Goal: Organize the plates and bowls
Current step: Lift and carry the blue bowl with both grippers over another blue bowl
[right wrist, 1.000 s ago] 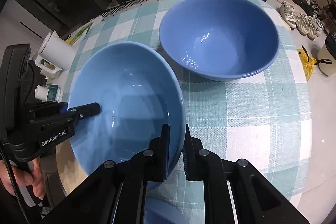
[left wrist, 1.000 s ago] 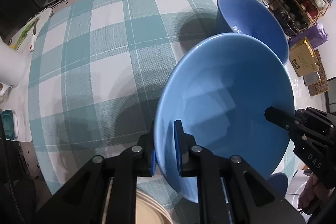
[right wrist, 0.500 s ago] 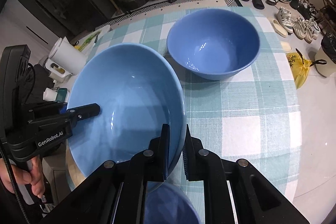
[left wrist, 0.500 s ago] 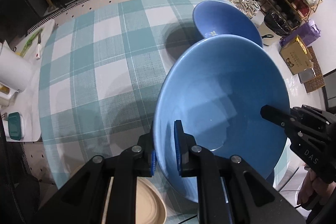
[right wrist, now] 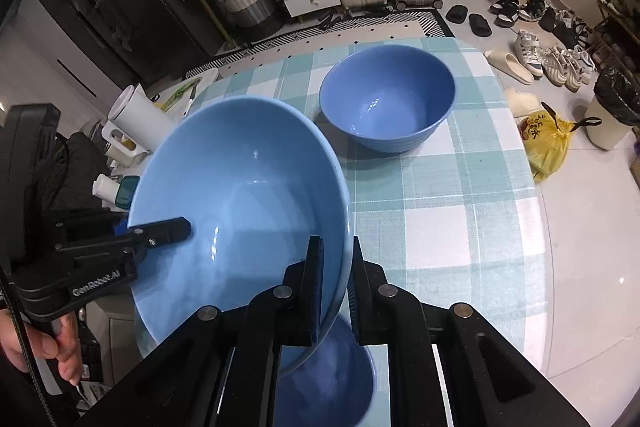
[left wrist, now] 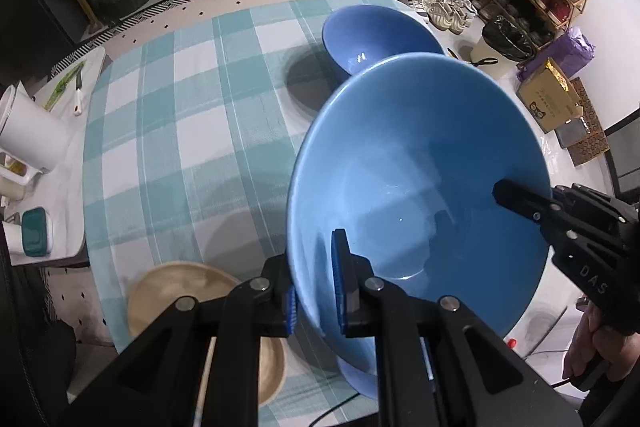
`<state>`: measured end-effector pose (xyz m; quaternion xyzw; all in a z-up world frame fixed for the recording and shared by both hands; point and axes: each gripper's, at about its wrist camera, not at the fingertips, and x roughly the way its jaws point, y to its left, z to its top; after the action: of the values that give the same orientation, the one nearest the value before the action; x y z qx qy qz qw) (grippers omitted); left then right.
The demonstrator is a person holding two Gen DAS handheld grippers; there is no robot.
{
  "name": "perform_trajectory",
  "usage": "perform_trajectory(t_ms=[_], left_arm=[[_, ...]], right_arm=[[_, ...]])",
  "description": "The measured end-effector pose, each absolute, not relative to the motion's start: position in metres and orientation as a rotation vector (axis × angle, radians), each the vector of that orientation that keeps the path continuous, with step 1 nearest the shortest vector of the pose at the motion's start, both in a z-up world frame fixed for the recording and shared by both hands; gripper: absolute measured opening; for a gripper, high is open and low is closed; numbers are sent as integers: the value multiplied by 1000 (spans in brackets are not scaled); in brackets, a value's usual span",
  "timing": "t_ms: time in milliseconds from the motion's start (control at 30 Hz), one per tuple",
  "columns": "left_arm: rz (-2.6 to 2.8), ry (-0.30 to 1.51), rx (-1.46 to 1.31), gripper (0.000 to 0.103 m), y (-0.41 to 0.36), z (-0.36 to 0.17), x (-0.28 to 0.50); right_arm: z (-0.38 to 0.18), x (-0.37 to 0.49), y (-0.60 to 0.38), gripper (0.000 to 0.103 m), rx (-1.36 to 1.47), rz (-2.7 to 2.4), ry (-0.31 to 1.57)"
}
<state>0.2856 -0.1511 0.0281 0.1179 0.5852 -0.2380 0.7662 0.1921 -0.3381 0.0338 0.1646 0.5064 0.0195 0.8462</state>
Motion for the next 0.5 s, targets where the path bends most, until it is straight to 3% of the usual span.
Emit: perform_trajectory(t_ms=[500], left_arm=[[-582,1326,315,11,-154,4,219]], right_arm=[[11,127,-332,11,341,30,1112]])
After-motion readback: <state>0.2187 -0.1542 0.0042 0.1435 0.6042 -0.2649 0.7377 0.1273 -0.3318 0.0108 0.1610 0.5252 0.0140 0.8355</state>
